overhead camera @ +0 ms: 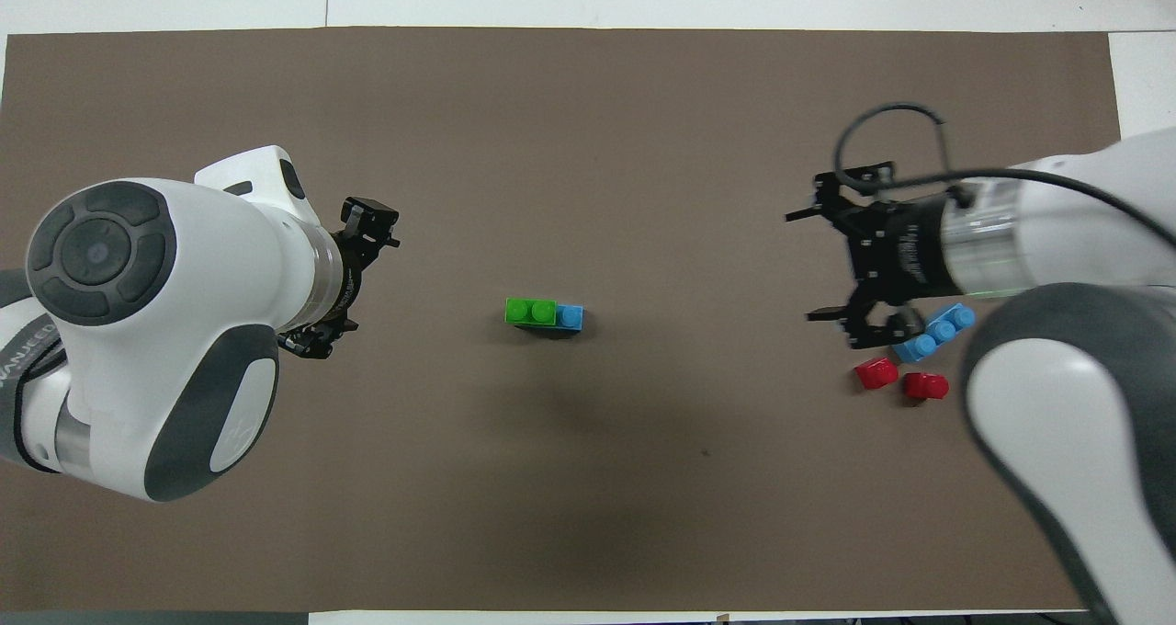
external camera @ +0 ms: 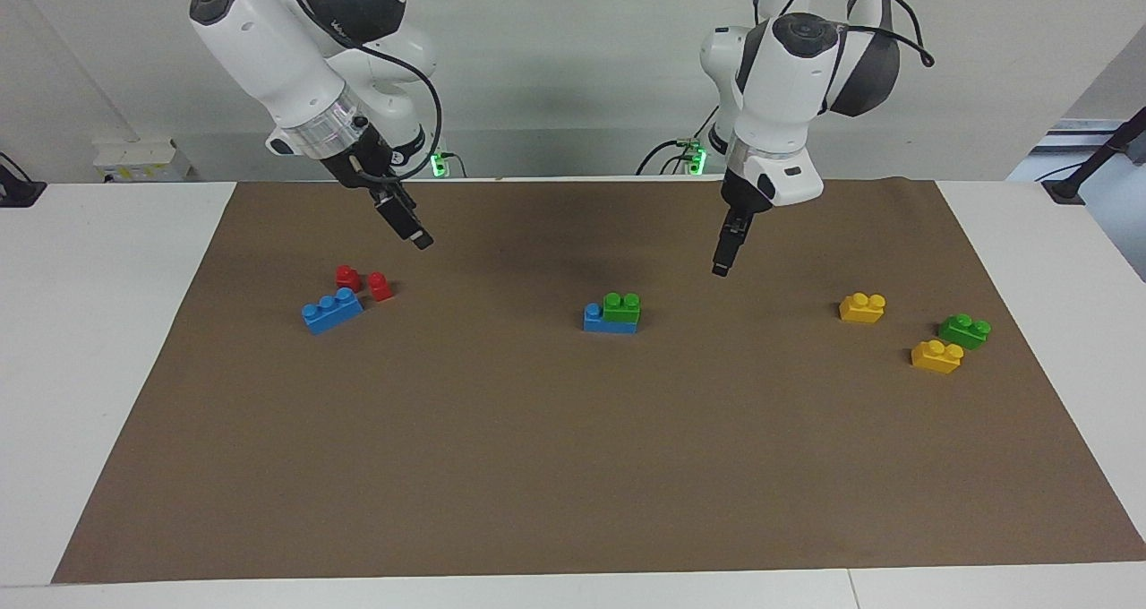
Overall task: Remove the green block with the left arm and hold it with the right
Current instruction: 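Move both grippers toward the joined green-and-blue brick pair, then lower the left gripper onto the green brick while the right gripper reaches the blue brick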
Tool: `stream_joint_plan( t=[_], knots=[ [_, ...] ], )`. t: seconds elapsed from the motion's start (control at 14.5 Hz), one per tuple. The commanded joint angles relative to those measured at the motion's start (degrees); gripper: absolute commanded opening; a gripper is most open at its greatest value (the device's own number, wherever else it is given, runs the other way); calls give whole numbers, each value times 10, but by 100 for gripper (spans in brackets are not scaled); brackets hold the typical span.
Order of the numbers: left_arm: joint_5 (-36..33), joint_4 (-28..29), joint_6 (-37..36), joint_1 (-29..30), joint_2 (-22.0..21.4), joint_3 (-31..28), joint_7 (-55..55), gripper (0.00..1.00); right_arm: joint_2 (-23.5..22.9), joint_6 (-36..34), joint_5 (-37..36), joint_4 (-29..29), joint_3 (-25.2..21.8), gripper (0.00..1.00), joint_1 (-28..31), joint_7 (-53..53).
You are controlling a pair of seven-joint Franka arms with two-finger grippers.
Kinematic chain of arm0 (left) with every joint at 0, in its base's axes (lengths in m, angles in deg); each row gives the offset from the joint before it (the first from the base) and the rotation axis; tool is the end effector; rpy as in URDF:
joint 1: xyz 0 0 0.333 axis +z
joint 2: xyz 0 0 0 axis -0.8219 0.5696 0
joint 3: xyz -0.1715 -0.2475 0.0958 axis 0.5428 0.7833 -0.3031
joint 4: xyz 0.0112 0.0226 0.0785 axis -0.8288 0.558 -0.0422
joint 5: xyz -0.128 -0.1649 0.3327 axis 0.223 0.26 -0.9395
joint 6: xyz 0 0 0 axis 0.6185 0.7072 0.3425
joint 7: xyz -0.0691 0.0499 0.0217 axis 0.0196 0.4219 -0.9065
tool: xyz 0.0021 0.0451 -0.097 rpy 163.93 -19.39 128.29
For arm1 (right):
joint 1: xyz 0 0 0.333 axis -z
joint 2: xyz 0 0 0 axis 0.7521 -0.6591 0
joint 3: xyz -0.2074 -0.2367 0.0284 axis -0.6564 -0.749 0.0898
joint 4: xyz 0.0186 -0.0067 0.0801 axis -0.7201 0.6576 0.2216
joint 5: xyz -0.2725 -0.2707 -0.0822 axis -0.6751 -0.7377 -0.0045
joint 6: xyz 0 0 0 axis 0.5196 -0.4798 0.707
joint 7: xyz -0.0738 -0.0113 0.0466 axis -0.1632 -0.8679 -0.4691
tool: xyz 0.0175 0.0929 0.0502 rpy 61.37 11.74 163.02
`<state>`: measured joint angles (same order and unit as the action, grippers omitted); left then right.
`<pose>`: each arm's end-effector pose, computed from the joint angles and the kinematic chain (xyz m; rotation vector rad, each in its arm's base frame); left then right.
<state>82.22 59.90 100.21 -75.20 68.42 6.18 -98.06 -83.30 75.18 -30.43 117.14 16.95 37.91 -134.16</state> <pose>0.5049 -0.2208 0.5151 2.6608 1.4877 0.1190 0.5386 0.1711 0.5062 -2.1081 1.7700 0.3662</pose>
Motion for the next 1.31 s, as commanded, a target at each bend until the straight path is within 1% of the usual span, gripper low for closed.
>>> stream_joint_plan(
  t=[0.0,0.28,0.34,0.48,0.62,0.83,1.1,1.24],
  knots=[
    [-4,4,4,3,-7,1,-2,100,-55,53,18,16,-1,100,-43,-78],
    [-4,6,3,-1,-7,1,-9,100,-53,45,18,20,-1,100,-43,-77],
    [-4,8,0,-4,-9,2,-27,100,-52,37,17,21,-1,100,-43,-77],
    [-4,15,4,-13,-10,4,-113,100,-48,33,18,29,-1,100,-47,-75],
    [-3,22,5,-31,-12,4,-195,100,-44,60,17,46,-1,100,-51,-74],
    [-2,29,8,-46,-10,4,-290,100,-54,96,18,49,-1,100,-57,-76],
    [-1,62,70,-83,5,4,-405,100,-75,133,22,50,-1,100,-77,-77],
    [-1,65,80,-98,16,5,-443,100,-87,156,32,50,-1,100,-86,-77]
  ],
)
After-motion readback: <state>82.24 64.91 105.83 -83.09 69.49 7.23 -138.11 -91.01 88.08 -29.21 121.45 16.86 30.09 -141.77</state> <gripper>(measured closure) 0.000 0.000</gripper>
